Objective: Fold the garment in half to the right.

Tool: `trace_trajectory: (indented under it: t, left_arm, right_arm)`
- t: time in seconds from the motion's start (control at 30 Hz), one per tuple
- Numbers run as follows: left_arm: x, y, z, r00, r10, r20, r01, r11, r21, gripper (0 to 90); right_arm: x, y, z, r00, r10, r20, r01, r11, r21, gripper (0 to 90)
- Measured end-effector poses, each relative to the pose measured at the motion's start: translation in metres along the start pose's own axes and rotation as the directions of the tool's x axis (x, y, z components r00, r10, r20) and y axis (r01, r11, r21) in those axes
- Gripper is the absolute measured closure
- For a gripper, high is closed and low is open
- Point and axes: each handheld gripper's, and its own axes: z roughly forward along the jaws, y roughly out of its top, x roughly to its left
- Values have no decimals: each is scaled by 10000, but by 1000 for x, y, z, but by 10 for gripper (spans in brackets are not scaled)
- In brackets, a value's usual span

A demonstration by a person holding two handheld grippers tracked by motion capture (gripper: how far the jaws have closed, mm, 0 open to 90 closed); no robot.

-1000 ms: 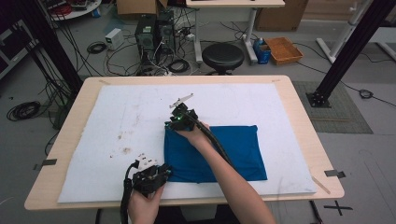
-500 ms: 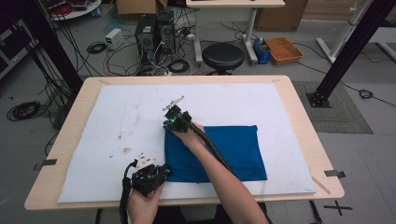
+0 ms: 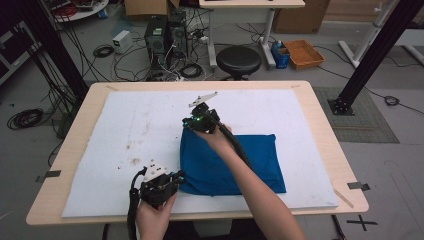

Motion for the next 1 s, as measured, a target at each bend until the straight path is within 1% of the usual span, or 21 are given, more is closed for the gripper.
trace_trajectory:
  t: [0.1, 0.2, 0.27, 0.3, 0.37, 0.4, 0.47, 0.5, 0.57, 0.6, 0.63, 0.73, 0.8, 0.83, 0.9, 1.0]
  left_arm:
    - [-13, 14, 1, 9988, 141, 469, -130, 9996, -244, 851]
    - [-28, 28, 7, 9941, 307, 1043, -260, 9986, -466, 851]
    - [-37, 35, 13, 9892, 356, 1422, -285, 9983, -516, 851]
    - [-43, 39, 19, 9856, 362, 1653, -280, 9983, -515, 851]
    - [-52, 44, 30, 9798, 421, 1955, -337, 9984, -461, 851]
    - [-58, 45, 36, 9768, 390, 2104, -304, 9986, -438, 851]
    - [-68, 49, 47, 9701, 492, 2376, -411, 9984, -386, 851]
    - [-73, 50, 52, 9667, 580, 2494, -506, 9981, -362, 851]
    - [-85, 53, 63, 9605, 738, 2684, -673, 9972, -332, 851]
    - [-90, 54, 69, 9584, 882, 2713, -827, 9961, -314, 851]
    - [-95, 54, 74, 9564, 954, 2762, -898, 9954, -327, 851]
    - [-108, 55, 91, 9494, 999, 2979, -984, 9949, -202, 851]
    - [-116, 54, 101, 9474, 1123, 2998, -1139, 9934, -122, 851]
    - [-120, 53, 106, 9461, 1174, 3017, -1200, 9927, -98, 851]
    - [-127, 53, 114, 9421, 1136, 3154, -1195, 9928, -8, 851]
    - [-137, 51, 125, 9362, 1178, 3310, -1275, 9918, 78, 851]
  right_arm:
    - [-8, 1, -21, 9999, -116, -11, 116, 9998, -157, 882]
    - [-19, 0, -44, 10000, -84, -42, 83, 9996, -273, 882]
    - [-29, -3, -59, 10000, -75, -15, 74, 9994, -350, 882]
    - [-33, -5, -65, 10000, -61, 27, 62, 9993, -360, 883]
    - [-45, -11, -80, 9999, 90, 80, -87, 9993, -372, 882]
    - [-50, -14, -87, 9998, 154, 140, -149, 9992, -379, 882]
    - [-60, -21, -100, 9996, 172, 223, -163, 9991, -380, 883]
    - [-64, -25, -107, 9992, 220, 343, -207, 9991, -360, 883]
    - [-72, -32, -121, 9983, 203, 550, -184, 9992, -347, 882]
    - [-75, -37, -127, 9974, 249, 679, -225, 9991, -356, 882]
    - [-79, -42, -133, 9964, 290, 802, -262, 9990, -351, 882]
    - [-90, -57, -149, 9920, 501, 1162, -455, 9981, -422, 882]
    - [-96, -67, -157, 9875, 611, 1453, -551, 9975, -450, 883]
    - [-99, -72, -162, 9858, 691, 1528, -622, 9968, -495, 883]
    - [-105, -81, -169, 9827, 825, 1660, -746, 9958, -528, 883]
    - [-113, -93, -176, 9781, 912, 1870, -849, 9955, -412, 883]
